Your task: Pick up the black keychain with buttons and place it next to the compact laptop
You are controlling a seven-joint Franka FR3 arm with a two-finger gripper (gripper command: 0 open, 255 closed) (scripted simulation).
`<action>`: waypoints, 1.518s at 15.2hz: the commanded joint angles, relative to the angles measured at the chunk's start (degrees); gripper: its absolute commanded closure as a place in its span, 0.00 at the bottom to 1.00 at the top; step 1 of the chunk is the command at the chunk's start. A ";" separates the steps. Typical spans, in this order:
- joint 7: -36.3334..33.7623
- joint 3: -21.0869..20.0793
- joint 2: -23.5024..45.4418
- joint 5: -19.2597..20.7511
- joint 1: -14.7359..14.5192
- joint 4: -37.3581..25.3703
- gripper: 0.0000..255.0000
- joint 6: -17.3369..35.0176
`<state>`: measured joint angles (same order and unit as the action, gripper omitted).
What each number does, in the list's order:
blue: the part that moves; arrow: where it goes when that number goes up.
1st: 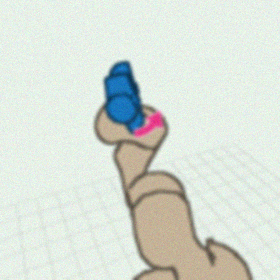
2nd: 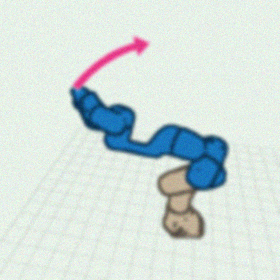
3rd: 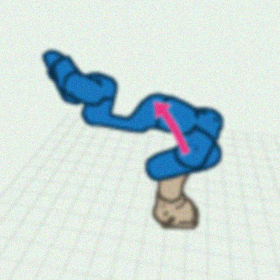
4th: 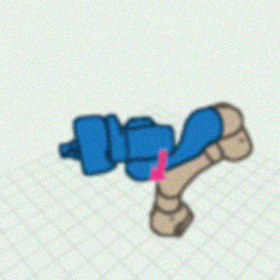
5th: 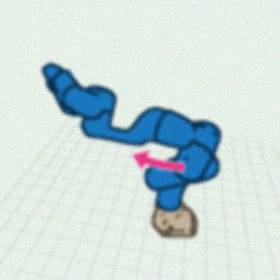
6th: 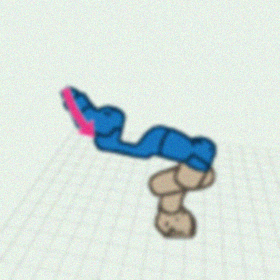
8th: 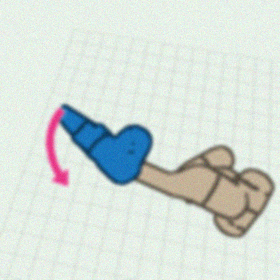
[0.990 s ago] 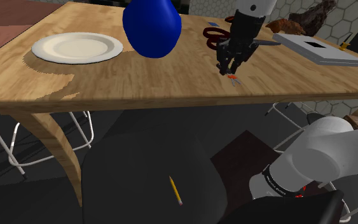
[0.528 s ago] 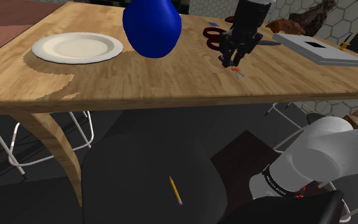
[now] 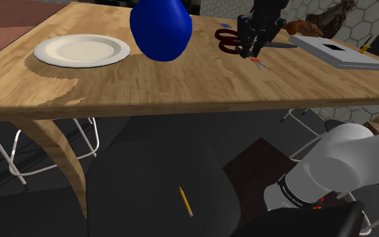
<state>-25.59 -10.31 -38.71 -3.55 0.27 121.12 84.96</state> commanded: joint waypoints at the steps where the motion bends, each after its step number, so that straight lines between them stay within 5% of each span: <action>1: -0.05 0.03 0.70 0.10 0.09 -2.29 1.00 -1.61; 7: -0.10 0.12 2.50 0.38 0.31 -7.68 1.00 -5.21; 23: 20.13 18.86 -12.36 12.70 3.25 0.67 1.00 -10.89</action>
<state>-6.81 7.36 -50.42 8.15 3.30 121.62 74.41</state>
